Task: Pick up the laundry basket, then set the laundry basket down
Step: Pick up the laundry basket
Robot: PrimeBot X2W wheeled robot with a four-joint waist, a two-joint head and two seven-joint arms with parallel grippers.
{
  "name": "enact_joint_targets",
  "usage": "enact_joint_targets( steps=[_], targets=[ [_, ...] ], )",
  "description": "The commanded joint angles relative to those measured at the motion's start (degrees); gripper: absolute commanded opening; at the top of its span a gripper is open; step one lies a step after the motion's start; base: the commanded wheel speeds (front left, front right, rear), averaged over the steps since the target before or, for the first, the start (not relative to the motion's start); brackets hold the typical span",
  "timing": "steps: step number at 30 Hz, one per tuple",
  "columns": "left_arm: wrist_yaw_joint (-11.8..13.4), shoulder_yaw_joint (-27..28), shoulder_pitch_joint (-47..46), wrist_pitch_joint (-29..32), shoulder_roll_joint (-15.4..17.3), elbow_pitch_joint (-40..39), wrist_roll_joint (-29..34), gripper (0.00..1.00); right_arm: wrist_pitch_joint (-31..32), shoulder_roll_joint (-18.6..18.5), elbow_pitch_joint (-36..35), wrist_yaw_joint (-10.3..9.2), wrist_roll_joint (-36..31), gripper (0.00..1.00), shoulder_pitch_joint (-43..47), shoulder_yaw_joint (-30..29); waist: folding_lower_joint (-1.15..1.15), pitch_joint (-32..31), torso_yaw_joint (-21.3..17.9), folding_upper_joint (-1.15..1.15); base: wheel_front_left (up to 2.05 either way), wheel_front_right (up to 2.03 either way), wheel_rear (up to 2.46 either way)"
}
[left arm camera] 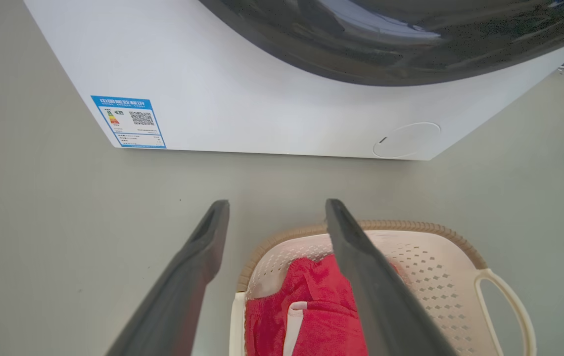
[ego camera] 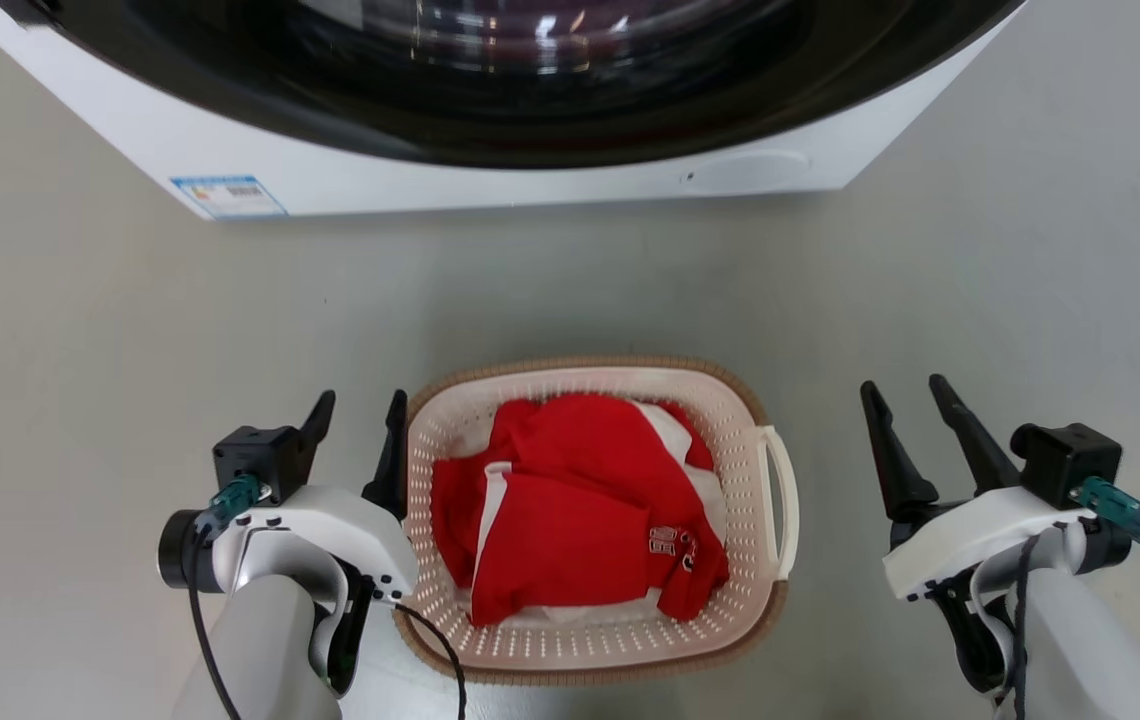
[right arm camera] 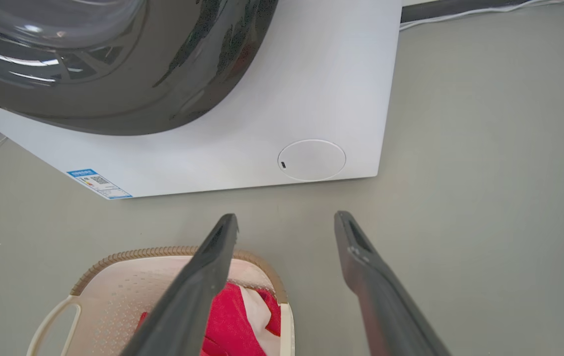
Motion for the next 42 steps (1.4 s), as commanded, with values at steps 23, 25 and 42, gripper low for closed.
enact_joint_targets(
  steps=[23,25,42],
  targets=[
    [-0.32,-2.50,-14.91,-0.35,0.70,23.15,-6.50,1.00,-0.52,-0.76,12.96,0.40,8.37,1.00,-9.79,14.76,0.00,18.41,1.00,0.00,0.00,0.00,0.00],
    [-0.30,-3.20,-15.92,-0.35,0.70,24.49,-6.93,1.00,-0.52,-0.90,13.23,0.40,9.14,1.00,-10.70,15.24,0.00,19.73,0.97,0.00,0.00,0.00,0.00],
    [-0.21,-9.57,-18.02,-0.35,0.70,28.09,-13.31,0.38,-0.52,-2.15,18.29,0.40,17.35,0.02,-14.71,23.71,0.00,22.68,2.00,0.00,0.00,0.00,0.00]
  ],
)
